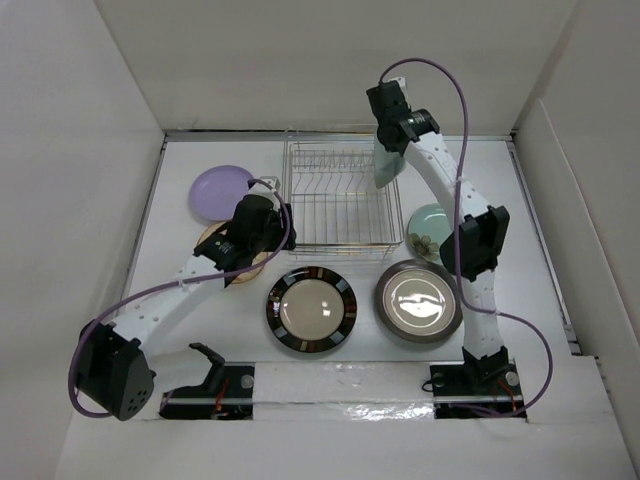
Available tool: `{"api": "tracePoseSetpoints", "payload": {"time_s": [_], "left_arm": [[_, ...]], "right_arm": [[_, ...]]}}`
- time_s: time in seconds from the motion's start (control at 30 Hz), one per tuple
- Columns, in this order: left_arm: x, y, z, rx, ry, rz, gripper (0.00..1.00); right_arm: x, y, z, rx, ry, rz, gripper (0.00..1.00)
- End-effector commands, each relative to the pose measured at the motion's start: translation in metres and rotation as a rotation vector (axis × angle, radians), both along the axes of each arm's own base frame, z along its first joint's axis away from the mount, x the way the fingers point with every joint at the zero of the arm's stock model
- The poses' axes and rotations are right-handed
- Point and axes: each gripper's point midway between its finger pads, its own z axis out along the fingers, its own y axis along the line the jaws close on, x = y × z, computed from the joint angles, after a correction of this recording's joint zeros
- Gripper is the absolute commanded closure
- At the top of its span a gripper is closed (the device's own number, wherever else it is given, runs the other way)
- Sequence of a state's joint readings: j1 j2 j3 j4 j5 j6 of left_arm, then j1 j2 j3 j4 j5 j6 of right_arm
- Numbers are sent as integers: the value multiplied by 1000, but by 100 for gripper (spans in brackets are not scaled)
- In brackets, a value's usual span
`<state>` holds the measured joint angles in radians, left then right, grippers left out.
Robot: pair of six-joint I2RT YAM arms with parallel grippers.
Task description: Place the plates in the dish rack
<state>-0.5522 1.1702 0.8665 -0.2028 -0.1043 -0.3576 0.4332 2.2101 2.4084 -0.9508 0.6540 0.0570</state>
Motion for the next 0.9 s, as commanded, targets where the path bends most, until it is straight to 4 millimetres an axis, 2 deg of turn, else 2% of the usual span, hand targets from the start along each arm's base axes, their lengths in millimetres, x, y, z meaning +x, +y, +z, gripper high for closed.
{"api": "tracePoseSetpoints", "payload": {"time_s": [0.0,0.07,0.2,0.3,0.47,0.6,0.67,0.7,0.8,0.87], "left_arm": [[12,6,15,1,-43,60,46],[14,4,11,1,-31,59,47],[19,-2,11,-12,-19,58,50],[23,0,1,19,0,73,52],[26,-15,-17,13,61,23,60],[26,-18,-23,18,80,10,66],[26,-16,-22,20,74,14,72],[25,-16,-23,21,75,14,73],[20,-25,-28,30,91,-14,73],[17,-28,-35,37,110,-27,73]], "right_arm": [[4,4,54,-25,-165,-39,100],[4,7,59,-56,-174,-35,100],[5,12,55,-142,-160,-32,100],[7,19,51,-142,-164,-22,100],[10,24,53,-178,-175,-10,100],[7,21,71,-201,-217,-35,100],[3,23,80,-201,-239,-34,100],[2,21,90,-193,-259,-35,100],[0,20,101,-189,-282,-33,100],[1,20,99,-196,-276,-32,100]]}}
